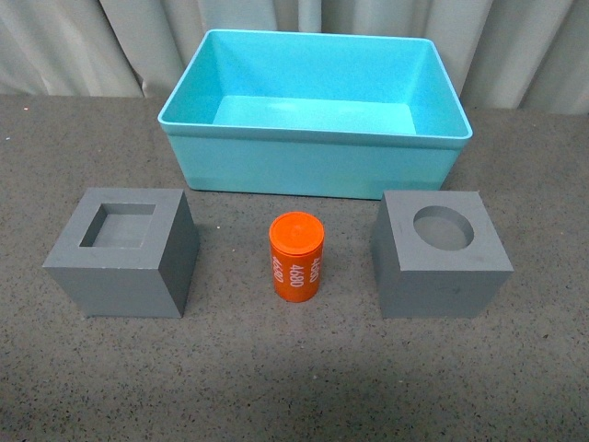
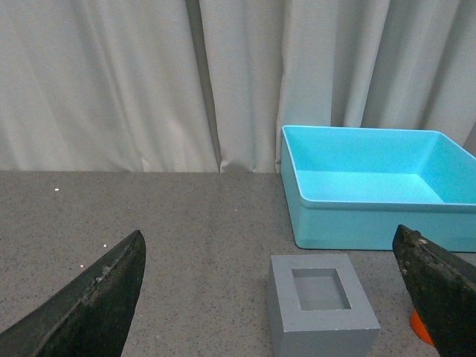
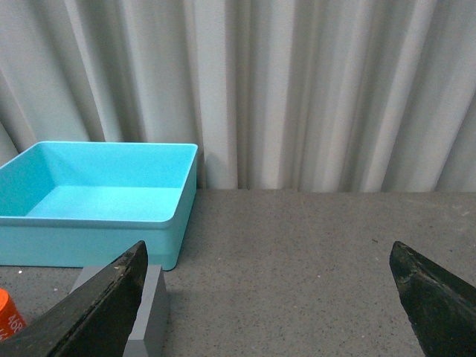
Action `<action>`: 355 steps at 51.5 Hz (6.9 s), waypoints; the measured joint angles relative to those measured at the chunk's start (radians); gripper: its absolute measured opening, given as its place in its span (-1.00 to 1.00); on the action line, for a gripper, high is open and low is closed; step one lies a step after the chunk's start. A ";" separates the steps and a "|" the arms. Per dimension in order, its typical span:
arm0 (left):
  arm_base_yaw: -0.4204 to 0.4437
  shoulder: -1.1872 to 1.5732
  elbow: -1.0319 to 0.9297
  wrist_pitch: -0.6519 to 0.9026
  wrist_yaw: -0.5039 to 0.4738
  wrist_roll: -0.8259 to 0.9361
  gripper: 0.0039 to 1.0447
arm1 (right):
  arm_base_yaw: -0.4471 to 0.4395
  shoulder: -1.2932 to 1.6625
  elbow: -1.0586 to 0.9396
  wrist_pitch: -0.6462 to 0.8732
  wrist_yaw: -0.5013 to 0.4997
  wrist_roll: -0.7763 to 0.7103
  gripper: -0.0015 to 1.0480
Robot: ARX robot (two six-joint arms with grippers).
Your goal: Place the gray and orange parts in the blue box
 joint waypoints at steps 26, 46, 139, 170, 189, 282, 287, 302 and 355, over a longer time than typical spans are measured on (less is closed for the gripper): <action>0.000 0.000 0.000 0.000 0.000 0.000 0.88 | 0.000 0.000 0.000 0.000 0.000 0.000 0.81; 0.000 0.000 0.000 0.000 0.000 0.000 0.88 | 0.000 0.000 0.000 0.000 0.000 0.000 0.81; 0.000 0.000 0.000 0.000 0.000 0.000 0.88 | 0.303 1.783 0.660 0.259 0.060 0.238 -0.23; 0.000 0.000 0.000 0.000 0.000 0.000 0.88 | 0.273 1.432 0.608 0.196 0.042 0.240 -0.66; 0.000 0.000 0.000 0.000 0.000 0.000 0.88 | 0.270 1.669 0.963 0.250 0.032 0.201 -0.66; 0.028 0.513 0.141 -0.021 -0.088 -0.200 0.88 | 0.254 1.234 0.396 0.396 0.072 0.235 0.81; 0.042 0.729 0.200 0.130 -0.047 -0.214 0.88 | 0.253 1.234 0.396 0.396 0.074 0.235 0.81; 0.040 1.206 0.384 0.331 -0.032 -0.211 0.88 | 0.253 1.234 0.396 0.396 0.075 0.235 0.81; -0.082 1.733 0.664 0.146 -0.033 -0.145 0.47 | 0.253 1.234 0.396 0.396 0.075 0.235 0.81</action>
